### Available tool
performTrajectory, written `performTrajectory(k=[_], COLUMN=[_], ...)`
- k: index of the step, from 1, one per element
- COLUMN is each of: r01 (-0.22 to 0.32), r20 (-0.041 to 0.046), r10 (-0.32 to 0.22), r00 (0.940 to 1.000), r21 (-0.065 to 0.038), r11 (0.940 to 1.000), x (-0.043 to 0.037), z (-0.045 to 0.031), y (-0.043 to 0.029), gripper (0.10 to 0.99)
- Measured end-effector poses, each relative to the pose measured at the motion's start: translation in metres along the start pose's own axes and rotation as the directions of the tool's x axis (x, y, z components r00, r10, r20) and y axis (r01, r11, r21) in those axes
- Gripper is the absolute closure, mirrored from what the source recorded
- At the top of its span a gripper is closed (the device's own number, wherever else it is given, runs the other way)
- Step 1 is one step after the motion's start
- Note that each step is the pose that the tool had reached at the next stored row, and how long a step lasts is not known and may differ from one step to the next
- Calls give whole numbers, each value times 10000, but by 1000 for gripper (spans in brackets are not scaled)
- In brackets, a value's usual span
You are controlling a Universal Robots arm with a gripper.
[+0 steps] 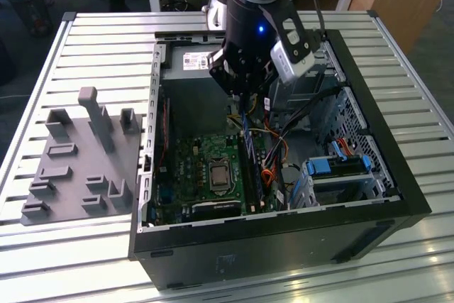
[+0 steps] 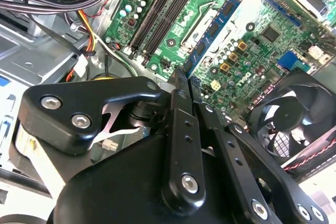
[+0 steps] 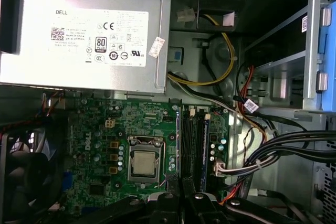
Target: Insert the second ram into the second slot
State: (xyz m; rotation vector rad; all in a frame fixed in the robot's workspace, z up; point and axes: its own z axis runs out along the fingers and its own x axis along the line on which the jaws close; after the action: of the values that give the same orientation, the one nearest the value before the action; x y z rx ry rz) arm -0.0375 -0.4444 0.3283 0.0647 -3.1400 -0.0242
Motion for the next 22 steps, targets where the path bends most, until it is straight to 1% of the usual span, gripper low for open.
performTrajectory(k=[14, 22], r01=[-9, -83], r20=[0, 1], r10=[9, 83], r00=[10000, 10000], r21=[-1, 28], r11=[10000, 10000], x=[0, 0], z=[42, 127], y=[-1, -3], gripper=[949, 949])
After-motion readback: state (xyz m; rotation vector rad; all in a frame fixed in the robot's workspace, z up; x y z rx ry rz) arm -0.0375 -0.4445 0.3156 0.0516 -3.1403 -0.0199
